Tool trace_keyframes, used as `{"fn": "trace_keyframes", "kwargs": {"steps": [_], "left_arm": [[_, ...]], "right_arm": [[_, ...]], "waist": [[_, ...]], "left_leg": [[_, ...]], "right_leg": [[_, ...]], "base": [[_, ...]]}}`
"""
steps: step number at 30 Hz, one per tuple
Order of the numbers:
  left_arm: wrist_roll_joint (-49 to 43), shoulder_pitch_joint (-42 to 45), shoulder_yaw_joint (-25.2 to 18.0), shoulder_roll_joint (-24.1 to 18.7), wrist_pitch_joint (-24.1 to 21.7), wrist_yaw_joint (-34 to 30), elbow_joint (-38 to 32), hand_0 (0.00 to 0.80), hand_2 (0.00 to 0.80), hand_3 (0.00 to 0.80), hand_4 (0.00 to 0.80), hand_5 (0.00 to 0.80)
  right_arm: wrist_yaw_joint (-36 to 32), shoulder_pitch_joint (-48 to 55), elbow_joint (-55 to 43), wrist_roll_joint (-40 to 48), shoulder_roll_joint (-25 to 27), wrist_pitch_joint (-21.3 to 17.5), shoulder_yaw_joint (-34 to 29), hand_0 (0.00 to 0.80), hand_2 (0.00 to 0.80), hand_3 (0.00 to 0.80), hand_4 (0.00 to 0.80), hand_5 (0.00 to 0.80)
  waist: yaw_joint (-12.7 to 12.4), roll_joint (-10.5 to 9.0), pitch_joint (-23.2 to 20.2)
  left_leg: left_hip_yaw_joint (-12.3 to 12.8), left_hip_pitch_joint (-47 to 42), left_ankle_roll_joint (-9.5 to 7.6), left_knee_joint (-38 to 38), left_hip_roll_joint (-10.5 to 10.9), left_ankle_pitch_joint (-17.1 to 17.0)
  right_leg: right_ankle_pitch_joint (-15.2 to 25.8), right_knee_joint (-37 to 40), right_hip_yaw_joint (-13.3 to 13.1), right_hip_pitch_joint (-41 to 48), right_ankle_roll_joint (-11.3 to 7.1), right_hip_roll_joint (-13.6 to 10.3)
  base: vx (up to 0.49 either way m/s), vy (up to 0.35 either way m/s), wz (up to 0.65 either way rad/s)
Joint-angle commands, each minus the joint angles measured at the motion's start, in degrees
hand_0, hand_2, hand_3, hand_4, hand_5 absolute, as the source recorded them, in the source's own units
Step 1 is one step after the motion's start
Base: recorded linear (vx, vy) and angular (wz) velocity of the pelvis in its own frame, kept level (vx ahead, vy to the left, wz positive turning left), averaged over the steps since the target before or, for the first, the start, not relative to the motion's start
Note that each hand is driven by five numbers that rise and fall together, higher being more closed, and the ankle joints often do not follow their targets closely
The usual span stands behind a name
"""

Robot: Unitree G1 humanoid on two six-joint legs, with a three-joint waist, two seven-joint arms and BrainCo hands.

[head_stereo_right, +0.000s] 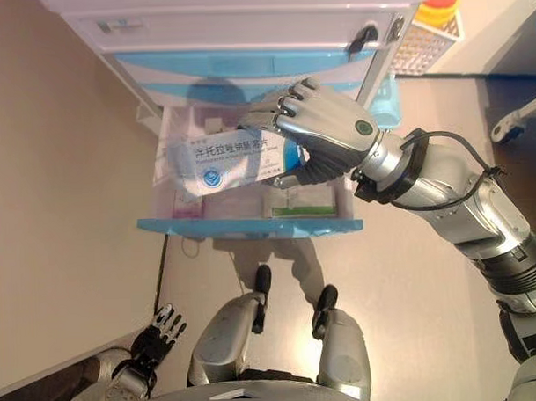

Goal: Open the drawer and pick up the medicine

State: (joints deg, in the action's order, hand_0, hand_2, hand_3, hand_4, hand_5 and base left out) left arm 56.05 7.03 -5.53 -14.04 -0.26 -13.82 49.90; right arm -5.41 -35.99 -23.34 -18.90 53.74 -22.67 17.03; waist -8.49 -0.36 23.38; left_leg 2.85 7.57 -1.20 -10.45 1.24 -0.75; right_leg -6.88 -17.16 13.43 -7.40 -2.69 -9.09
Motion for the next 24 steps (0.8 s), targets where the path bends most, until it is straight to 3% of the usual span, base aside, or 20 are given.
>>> {"fn": "trace_keyframes", "kwargs": {"steps": [1,12,20,24], "left_arm": [[-3.7,4.7,-0.4,0.1,-1.8,0.2,0.9,0.000,0.000,0.000,0.000,0.000],[-6.7,4.7,-0.9,0.9,-1.6,1.8,4.2,0.000,0.000,0.000,0.000,0.000],[-7.7,5.0,-1.8,0.6,-1.6,2.2,6.4,0.000,0.000,0.000,0.000,0.000],[-8.3,5.4,-2.6,0.1,-1.2,2.3,6.8,0.000,0.000,0.000,0.000,0.000]], "right_arm": [[1.1,0.4,-5.5,5.6,1.0,-0.6,-4.5,0.800,0.800,0.800,0.800,0.800],[3.7,-3.8,-6.3,6.0,1.0,3.5,-7.7,0.800,0.800,0.800,0.800,0.800],[5.6,-12.0,-1.3,6.9,2.7,11.2,-5.2,0.800,0.800,0.800,0.800,0.800],[6.5,-16.5,3.8,4.4,3.3,13.2,-2.6,0.800,0.800,0.800,0.800,0.800]], "waist": [[-0.1,0.17,-5.3],[-0.4,-0.87,-10.2],[-1.7,-1.78,-12.5],[-2.7,-1.96,-12.7]], "left_leg": [[0.7,-4.2,-0.50,5.5,1.7,5.9],[-0.1,-6.8,-0.42,7.2,1.8,6.0],[-1.0,-7.7,-0.48,7.8,1.9,5.8],[-2.1,-8.0,-0.62,8.0,2.2,5.6]], "right_leg": [[-1.1,-5.0,0.8,1.0,-4.18,0.0],[-0.6,-2.8,0.5,3.7,-4.21,0.5],[-0.2,-1.9,1.3,5.0,-4.39,0.3],[0.0,-2.1,1.9,5.5,-4.54,-0.1]], "base": [[0.063,-0.017,-0.02],[0.064,-0.004,-0.03],[0.067,0.021,0.00],[0.076,0.037,0.04]]}}
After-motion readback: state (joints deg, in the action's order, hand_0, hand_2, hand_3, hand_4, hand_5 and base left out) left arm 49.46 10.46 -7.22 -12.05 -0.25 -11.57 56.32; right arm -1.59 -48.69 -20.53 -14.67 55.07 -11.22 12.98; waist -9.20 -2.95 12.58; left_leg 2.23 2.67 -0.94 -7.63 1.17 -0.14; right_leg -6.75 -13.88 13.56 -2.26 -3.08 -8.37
